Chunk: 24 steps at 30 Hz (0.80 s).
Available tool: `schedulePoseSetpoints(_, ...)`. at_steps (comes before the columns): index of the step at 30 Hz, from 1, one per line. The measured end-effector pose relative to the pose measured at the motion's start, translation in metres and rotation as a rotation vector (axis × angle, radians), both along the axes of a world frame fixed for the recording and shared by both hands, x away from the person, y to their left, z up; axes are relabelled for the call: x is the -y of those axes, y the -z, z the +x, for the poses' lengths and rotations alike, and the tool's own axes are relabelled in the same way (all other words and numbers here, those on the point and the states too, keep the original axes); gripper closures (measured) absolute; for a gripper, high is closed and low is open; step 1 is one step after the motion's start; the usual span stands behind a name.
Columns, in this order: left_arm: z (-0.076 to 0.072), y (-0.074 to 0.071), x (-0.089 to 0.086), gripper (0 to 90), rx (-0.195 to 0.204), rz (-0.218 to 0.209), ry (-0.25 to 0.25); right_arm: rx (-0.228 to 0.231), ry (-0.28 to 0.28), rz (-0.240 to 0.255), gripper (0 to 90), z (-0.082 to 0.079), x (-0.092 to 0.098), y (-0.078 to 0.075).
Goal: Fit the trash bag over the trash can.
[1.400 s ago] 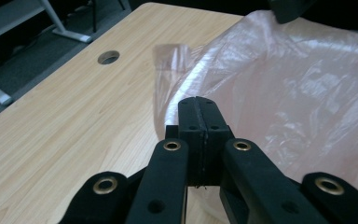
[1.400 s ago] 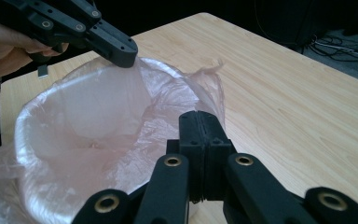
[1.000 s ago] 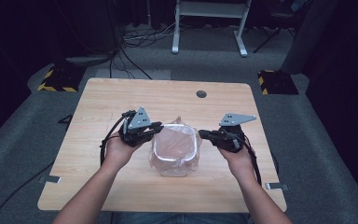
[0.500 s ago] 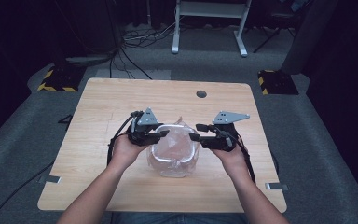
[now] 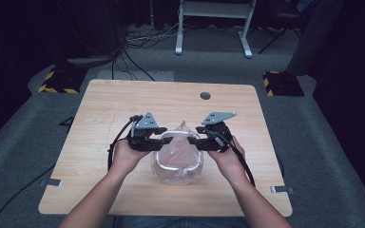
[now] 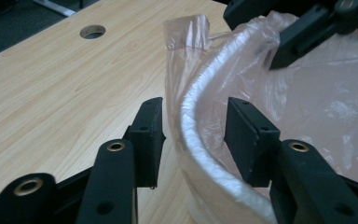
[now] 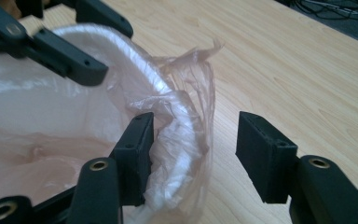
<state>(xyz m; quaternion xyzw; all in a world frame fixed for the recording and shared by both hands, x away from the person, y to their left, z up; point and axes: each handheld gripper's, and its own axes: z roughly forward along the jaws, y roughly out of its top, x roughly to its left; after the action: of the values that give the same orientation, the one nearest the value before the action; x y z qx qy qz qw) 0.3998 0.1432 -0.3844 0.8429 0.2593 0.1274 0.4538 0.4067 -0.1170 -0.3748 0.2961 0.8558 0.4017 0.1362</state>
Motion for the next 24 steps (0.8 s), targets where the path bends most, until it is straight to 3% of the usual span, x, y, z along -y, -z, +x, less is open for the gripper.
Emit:
schedulePoseSetpoints(3, 0.0, -0.001, -0.004, 47.3, 0.014, -0.028, -0.003, 0.004, -0.01, -0.017, 45.5, 0.0, -0.004, 0.002)
schedulePoseSetpoints(5, -0.001, -0.003, -0.014, 44.7, 0.032, -0.097, -0.002, 0.065, -0.028, 0.062, 41.2, -0.007, 0.0, -0.001)
schedulePoseSetpoints(10, 0.002, -0.007, -0.028, 40.2, 0.07, -0.152, -0.016, 0.171, -0.03, 0.18, 35.9, -0.026, 0.018, -0.015)
schedulePoseSetpoints(13, 0.006, -0.002, -0.032, 39.7, 0.065, -0.182, -0.039, 0.197, -0.043, 0.24, 34.3, -0.046, 0.036, -0.019)
schedulePoseSetpoints(17, 0.012, 0.006, -0.037, 39.4, 0.028, -0.233, -0.052, 0.193, -0.061, 0.287, 33.7, -0.063, 0.048, -0.016)
schedulePoseSetpoints(18, 0.013, 0.008, -0.038, 39.4, 0.012, -0.253, -0.053, 0.18, -0.083, 0.303, 32.9, -0.075, 0.053, -0.012)
schedulePoseSetpoints(21, 0.012, 0.007, -0.039, 40.0, 0.038, -0.224, -0.087, 0.141, -0.108, 0.297, 30.6, -0.086, 0.052, -0.003)
schedulePoseSetpoints(24, 0.015, 0.007, -0.041, 40.0, 0.039, -0.206, -0.092, 0.129, -0.121, 0.248, 29.6, -0.096, 0.046, 0.008)
